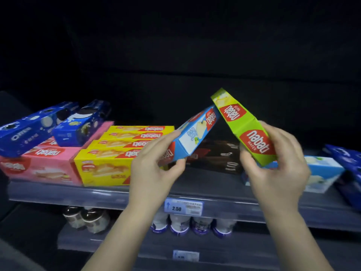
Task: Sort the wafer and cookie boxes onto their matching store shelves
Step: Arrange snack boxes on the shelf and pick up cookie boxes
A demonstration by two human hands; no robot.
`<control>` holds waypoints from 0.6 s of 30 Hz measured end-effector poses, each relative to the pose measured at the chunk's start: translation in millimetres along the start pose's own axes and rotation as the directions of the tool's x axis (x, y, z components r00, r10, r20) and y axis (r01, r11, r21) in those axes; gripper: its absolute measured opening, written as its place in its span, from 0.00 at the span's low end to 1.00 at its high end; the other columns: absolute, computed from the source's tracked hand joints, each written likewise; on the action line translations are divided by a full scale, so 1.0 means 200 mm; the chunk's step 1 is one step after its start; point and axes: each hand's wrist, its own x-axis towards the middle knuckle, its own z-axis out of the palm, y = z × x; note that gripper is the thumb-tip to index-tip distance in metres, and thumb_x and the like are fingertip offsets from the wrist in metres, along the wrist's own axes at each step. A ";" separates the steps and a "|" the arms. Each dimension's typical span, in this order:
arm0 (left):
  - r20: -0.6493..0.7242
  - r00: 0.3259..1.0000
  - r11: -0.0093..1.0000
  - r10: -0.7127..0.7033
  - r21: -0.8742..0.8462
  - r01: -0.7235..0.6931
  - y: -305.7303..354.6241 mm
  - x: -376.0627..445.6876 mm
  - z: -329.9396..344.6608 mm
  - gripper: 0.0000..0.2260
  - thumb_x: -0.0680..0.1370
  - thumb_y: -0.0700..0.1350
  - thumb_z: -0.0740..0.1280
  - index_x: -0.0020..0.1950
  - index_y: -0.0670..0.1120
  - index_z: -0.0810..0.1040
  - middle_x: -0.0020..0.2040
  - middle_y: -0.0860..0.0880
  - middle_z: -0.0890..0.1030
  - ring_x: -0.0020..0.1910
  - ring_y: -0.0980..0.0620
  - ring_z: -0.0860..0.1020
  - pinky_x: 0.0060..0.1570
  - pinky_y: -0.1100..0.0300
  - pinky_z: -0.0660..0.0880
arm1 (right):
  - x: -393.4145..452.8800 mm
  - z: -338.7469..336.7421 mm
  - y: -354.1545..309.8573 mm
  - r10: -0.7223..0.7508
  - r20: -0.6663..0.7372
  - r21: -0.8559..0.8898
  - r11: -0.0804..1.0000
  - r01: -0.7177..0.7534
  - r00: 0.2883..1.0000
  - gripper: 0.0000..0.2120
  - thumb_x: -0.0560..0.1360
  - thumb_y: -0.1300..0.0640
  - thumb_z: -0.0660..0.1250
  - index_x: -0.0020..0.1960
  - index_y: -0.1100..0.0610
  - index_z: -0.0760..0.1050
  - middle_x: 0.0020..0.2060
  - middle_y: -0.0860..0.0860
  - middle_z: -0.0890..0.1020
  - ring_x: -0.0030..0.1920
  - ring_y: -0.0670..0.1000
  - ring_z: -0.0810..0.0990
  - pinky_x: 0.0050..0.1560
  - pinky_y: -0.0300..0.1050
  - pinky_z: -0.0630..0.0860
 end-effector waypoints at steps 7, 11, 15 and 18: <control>0.080 0.994 0.976 -0.072 -0.201 0.087 0.13 -0.05 0.18 0.21 0.70 0.36 0.75 0.61 0.51 0.80 0.58 0.59 0.80 0.60 0.61 0.77 0.50 0.71 0.74 | 0.02 -0.27 0.17 0.131 -0.092 -0.047 0.990 -0.135 0.987 0.20 0.71 0.61 0.74 0.61 0.64 0.76 0.53 0.50 0.76 0.52 0.42 0.74 0.53 0.27 0.70; 0.123 0.982 0.926 -0.146 -0.331 0.180 0.18 -0.08 0.25 0.20 0.70 0.43 0.74 0.58 0.60 0.79 0.55 0.60 0.83 0.56 0.57 0.80 0.51 0.64 0.77 | 0.03 -0.39 0.25 0.131 -0.145 -0.095 0.985 -0.146 0.981 0.19 0.72 0.60 0.73 0.60 0.67 0.75 0.51 0.54 0.78 0.51 0.43 0.73 0.52 0.25 0.67; 0.201 0.960 0.858 -0.194 -0.440 0.265 0.23 -0.09 0.30 0.21 0.71 0.37 0.75 0.56 0.58 0.78 0.52 0.65 0.83 0.54 0.62 0.80 0.51 0.68 0.77 | 0.03 -0.49 0.31 0.139 -0.207 -0.071 0.985 -0.156 0.969 0.19 0.74 0.57 0.71 0.59 0.69 0.75 0.50 0.56 0.78 0.48 0.40 0.74 0.51 0.28 0.69; 0.253 0.942 0.792 -0.222 -0.517 0.326 0.24 -0.08 0.32 0.18 0.69 0.40 0.73 0.56 0.54 0.78 0.50 0.64 0.83 0.53 0.63 0.81 0.48 0.69 0.77 | 0.04 -0.56 0.39 0.198 -0.244 0.042 0.980 -0.194 0.949 0.18 0.74 0.52 0.70 0.60 0.61 0.76 0.50 0.56 0.79 0.48 0.47 0.75 0.51 0.36 0.72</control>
